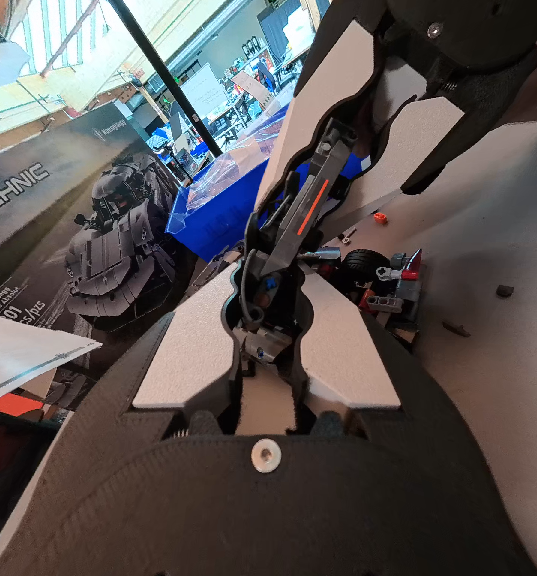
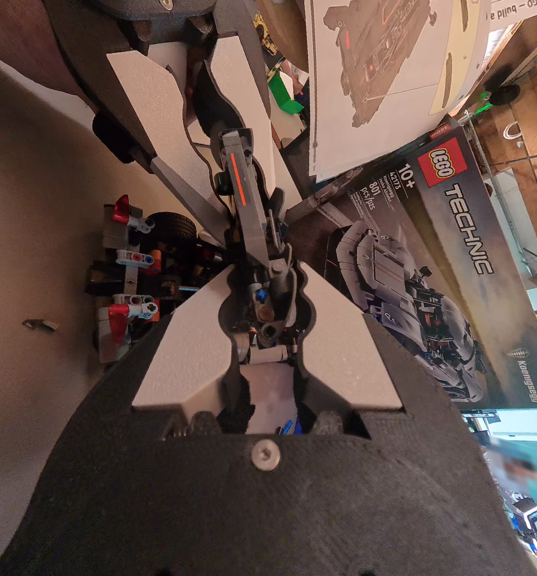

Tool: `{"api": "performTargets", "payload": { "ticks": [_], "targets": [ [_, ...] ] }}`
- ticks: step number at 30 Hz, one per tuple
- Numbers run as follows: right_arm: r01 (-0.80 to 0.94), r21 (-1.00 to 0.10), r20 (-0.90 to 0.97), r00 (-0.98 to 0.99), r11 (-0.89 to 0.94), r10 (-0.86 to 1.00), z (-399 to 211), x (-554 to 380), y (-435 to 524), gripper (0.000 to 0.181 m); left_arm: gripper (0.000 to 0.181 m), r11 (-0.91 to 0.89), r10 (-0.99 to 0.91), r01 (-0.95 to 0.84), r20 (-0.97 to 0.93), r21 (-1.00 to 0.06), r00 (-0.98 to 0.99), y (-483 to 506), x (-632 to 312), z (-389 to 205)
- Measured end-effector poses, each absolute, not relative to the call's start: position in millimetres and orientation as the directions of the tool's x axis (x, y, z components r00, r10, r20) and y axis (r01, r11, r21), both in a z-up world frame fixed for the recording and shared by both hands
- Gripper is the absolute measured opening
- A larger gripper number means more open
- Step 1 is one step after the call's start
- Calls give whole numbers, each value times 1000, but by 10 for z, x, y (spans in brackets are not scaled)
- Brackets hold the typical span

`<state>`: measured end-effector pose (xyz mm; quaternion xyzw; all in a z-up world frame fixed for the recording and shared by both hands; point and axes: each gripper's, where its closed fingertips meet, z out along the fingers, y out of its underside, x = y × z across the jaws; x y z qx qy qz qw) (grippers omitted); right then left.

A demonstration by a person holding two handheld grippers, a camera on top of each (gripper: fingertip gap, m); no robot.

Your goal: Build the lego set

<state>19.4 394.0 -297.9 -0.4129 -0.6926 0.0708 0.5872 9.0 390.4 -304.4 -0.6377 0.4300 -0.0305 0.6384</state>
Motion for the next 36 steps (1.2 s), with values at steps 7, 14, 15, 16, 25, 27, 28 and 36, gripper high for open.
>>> {"api": "performTargets", "payload": {
  "ticks": [7, 14, 15, 16, 25, 27, 28, 36],
  "targets": [
    [497, -497, 808, -34, 711, 588, -2977, 191, 3922, 29, 27, 196, -588, -519, -523, -832, 617, 3895, 91, -3035],
    [493, -459, 794, -145, 739, 590, -2987, 158, 3933, 27, 26, 204, -596, -513, -522, -834, 610, 3906, 79, -3027],
    [489, -461, 789, -157, 741, 594, -2994, 153, 3934, 27, 26, 205, -595, -523, -529, -828, 605, 3908, 77, -3024],
    [489, -464, 781, -168, 739, 602, -3004, 152, 3934, 27, 26, 206, -595, -530, -535, -822, 599, 3910, 77, -3029],
    [489, -495, 762, -152, 718, 629, -3019, 143, 3947, 24, 27, 204, -583, -529, -536, -824, 611, 3947, 75, -3053],
    [485, -508, 755, -147, 712, 639, -3015, 144, 3954, 24, 27, 211, -569, -541, -552, -814, 609, 3956, 72, -3044],
    [485, -512, 752, -146, 710, 642, -3017, 143, 3955, 24, 27, 215, -563, -545, -559, -810, 609, 3961, 70, -3044],
    [468, -554, 730, -125, 689, 672, -3022, 132, 3972, 26, 30, 234, -517, -585, -609, -777, 601, 4011, 51, -3041]
  ]
}}
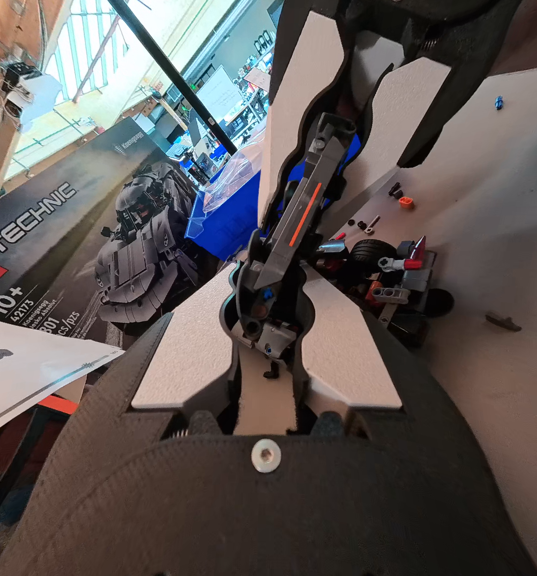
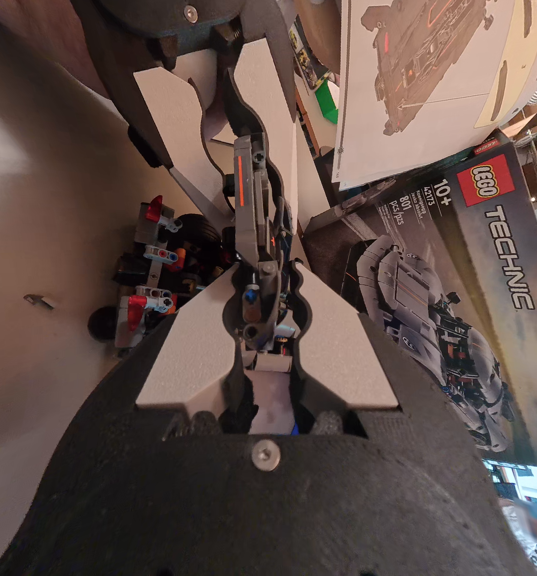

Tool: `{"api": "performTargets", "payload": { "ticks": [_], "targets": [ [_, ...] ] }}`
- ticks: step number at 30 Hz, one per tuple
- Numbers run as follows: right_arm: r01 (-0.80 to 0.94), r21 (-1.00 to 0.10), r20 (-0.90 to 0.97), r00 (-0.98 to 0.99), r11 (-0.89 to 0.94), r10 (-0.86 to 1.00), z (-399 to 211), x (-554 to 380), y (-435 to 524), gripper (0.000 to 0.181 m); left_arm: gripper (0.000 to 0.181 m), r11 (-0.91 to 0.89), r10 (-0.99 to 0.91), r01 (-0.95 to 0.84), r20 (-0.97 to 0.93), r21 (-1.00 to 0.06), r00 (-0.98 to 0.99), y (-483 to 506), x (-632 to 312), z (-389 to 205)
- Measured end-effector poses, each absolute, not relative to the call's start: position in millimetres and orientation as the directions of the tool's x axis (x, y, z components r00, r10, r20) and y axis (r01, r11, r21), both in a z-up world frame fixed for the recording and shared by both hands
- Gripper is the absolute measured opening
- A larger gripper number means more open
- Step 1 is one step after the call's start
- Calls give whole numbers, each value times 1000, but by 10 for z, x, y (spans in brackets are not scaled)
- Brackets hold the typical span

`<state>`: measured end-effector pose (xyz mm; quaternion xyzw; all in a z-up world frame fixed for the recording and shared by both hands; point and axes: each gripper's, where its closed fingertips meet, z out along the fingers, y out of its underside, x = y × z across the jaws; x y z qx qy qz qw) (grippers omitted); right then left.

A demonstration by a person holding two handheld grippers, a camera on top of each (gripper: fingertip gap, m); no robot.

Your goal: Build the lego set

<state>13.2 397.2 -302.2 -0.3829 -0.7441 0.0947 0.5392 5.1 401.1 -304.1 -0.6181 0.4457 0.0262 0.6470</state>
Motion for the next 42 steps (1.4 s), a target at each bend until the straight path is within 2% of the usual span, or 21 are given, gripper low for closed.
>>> {"api": "performTargets", "payload": {
  "ticks": [6, 8, 10, 17, 26, 34, 42],
  "targets": [
    [459, -610, 658, -159, 646, 736, -3058, 137, 3945, 40, 28, 237, -514, -610, -631, -756, 581, 4034, 53, -3073],
    [447, -656, 608, -165, 608, 777, -3047, 126, 3928, 39, 27, 231, -519, -608, -624, -760, 584, 4038, 57, -3079],
    [475, -665, 567, -181, 576, 804, -3115, 134, 3967, 49, 27, 228, -518, -613, -627, -756, 581, 4043, 58, -3090],
    [457, -633, 603, -216, 625, 768, -3120, 136, 4001, 40, 28, 215, -523, -605, -614, -767, 592, 4065, 68, -3080],
    [433, -471, 742, -276, 768, 611, -3091, 106, 4007, 33, 28, 197, -525, -607, -605, -770, 598, 4080, 52, -3088],
    [430, -506, 728, -253, 748, 638, -3080, 99, 4002, 25, 37, 207, -507, -591, -602, -779, 617, 4081, 52, -3043],
    [430, -505, 736, -239, 749, 633, -3074, 98, 4025, 25, 44, 208, -528, -570, -582, -795, 619, 4062, 66, -3060]
  ]
}}
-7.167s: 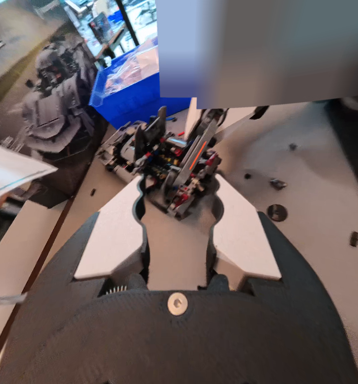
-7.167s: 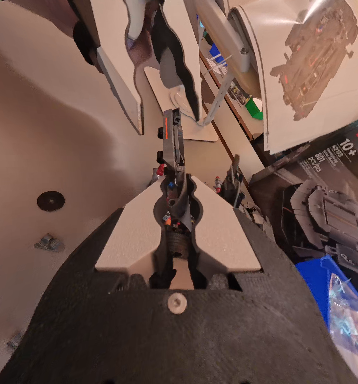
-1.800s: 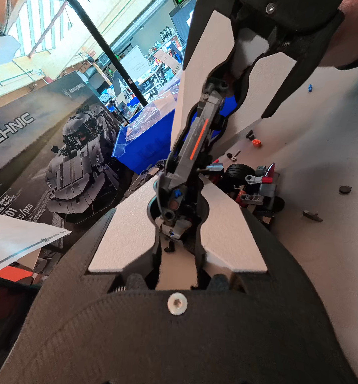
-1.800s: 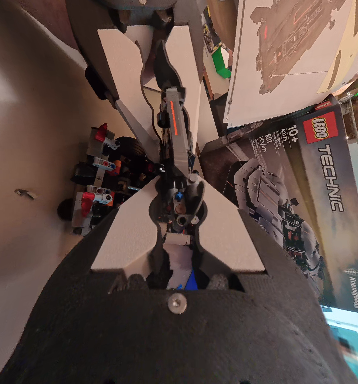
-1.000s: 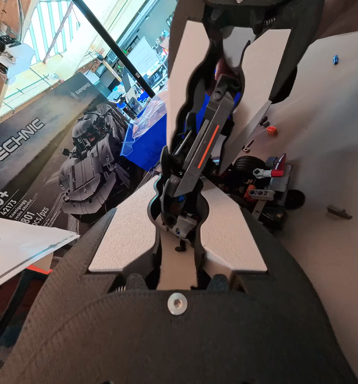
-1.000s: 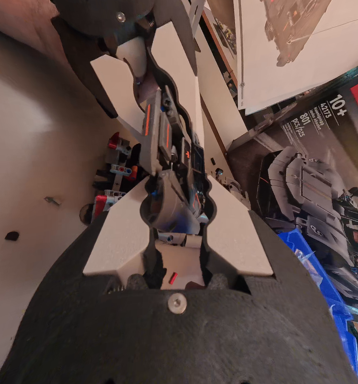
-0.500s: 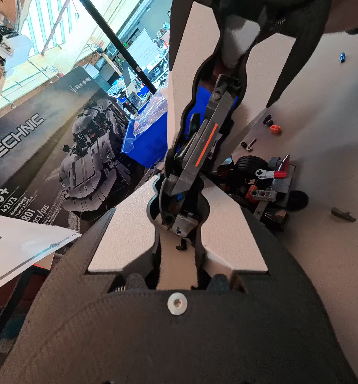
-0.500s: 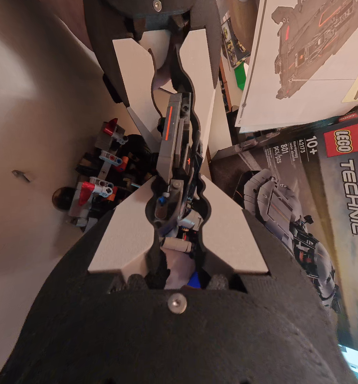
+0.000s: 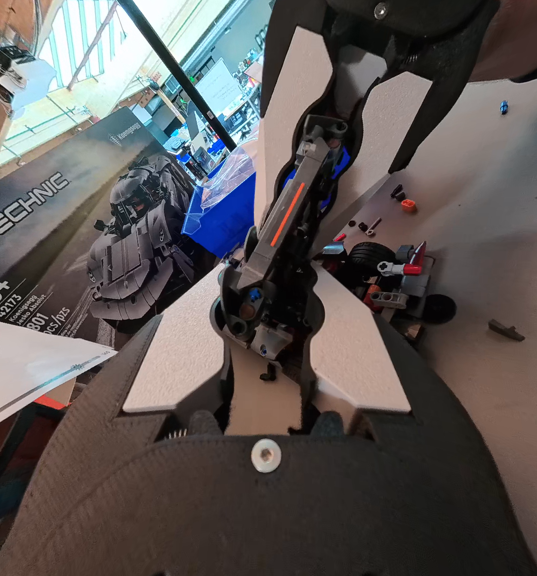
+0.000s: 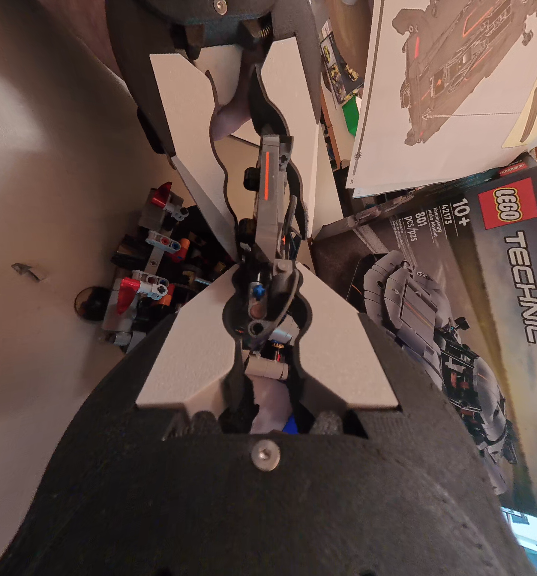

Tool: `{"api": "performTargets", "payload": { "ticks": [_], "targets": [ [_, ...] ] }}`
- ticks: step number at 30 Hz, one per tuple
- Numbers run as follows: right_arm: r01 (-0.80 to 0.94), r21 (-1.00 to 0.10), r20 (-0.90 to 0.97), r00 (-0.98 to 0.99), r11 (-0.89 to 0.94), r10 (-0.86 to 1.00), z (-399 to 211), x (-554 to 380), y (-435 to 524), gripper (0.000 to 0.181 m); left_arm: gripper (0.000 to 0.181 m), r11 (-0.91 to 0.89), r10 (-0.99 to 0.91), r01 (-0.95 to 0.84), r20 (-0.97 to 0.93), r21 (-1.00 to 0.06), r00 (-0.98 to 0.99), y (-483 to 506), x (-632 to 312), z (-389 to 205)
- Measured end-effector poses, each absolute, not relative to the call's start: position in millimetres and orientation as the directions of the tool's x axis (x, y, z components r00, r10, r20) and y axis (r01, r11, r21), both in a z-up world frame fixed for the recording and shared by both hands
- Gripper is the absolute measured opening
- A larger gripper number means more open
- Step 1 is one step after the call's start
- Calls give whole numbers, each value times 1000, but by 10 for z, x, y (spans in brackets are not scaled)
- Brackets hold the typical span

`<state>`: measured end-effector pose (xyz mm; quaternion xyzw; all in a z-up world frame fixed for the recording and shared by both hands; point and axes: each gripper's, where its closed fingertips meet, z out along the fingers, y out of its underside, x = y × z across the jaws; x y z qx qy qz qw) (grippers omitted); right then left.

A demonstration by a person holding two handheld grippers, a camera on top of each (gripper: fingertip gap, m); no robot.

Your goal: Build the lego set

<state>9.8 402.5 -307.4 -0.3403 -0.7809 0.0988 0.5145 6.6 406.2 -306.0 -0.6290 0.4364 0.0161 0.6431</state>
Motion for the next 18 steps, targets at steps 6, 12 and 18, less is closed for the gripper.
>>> {"api": "performTargets", "payload": {
  "ticks": [6, 12, 18],
  "targets": [
    [421, -508, 739, -235, 751, 631, -3081, 89, 4012, 26, 35, 206, -507, -584, -596, -785, 622, 4072, 56, -3046],
    [436, -514, 714, -259, 739, 650, -3122, 85, 4009, 40, 30, 202, -488, -625, -631, -754, 603, 4075, 56, -3080],
    [433, -510, 721, -255, 743, 644, -3098, 97, 4019, 38, 29, 187, -496, -635, -630, -749, 598, 4074, 59, -3081]
  ]
}}
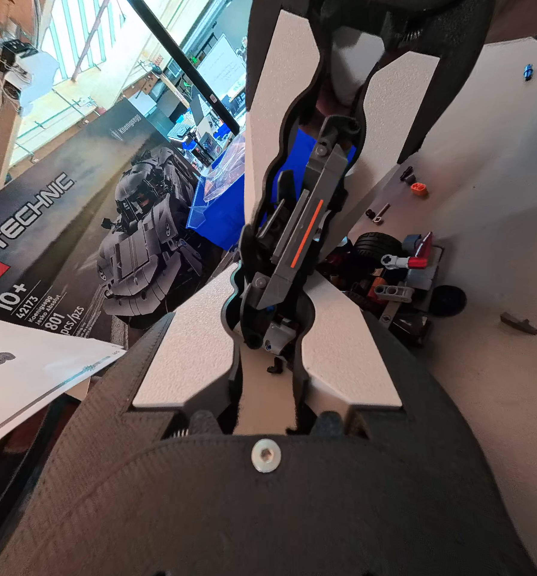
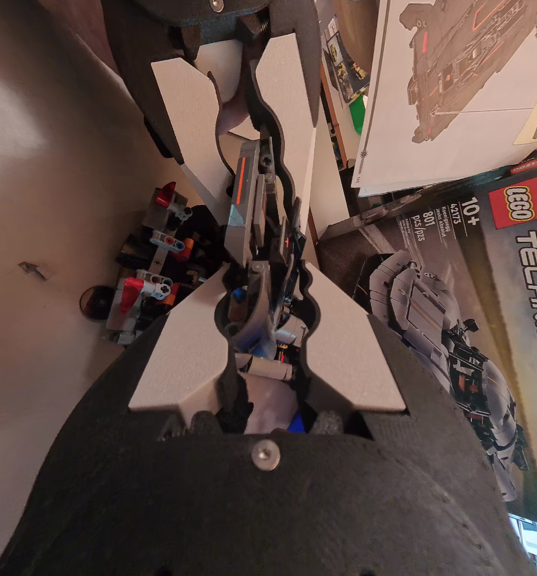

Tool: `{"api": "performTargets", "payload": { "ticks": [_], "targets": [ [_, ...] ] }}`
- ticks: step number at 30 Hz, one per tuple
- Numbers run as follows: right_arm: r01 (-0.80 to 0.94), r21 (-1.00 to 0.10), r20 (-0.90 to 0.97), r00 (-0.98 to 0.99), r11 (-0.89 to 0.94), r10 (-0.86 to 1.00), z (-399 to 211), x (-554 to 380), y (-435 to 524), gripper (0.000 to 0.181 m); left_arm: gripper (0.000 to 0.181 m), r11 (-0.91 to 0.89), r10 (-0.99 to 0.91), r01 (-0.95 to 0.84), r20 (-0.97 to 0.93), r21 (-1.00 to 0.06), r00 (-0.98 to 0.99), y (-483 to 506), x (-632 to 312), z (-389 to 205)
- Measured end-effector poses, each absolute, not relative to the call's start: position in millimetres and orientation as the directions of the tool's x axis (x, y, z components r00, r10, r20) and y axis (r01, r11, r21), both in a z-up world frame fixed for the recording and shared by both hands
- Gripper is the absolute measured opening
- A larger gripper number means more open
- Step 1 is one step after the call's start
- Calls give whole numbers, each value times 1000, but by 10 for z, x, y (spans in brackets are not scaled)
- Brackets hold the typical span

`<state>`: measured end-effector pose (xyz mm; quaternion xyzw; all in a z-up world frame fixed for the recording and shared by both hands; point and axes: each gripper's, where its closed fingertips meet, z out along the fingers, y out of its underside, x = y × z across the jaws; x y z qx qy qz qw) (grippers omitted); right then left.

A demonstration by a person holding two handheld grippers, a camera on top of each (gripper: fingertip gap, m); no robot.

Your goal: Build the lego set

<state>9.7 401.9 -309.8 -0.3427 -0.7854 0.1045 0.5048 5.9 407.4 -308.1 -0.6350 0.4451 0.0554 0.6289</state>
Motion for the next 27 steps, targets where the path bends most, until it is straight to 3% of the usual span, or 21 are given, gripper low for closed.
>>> {"api": "performTargets", "payload": {
  "ticks": [27],
  "targets": [
    [377, -566, 672, -305, 733, 675, -3086, 108, 3962, 30, 28, 148, -573, -598, -561, -788, 597, 4070, 45, -3095]
  ]
}}
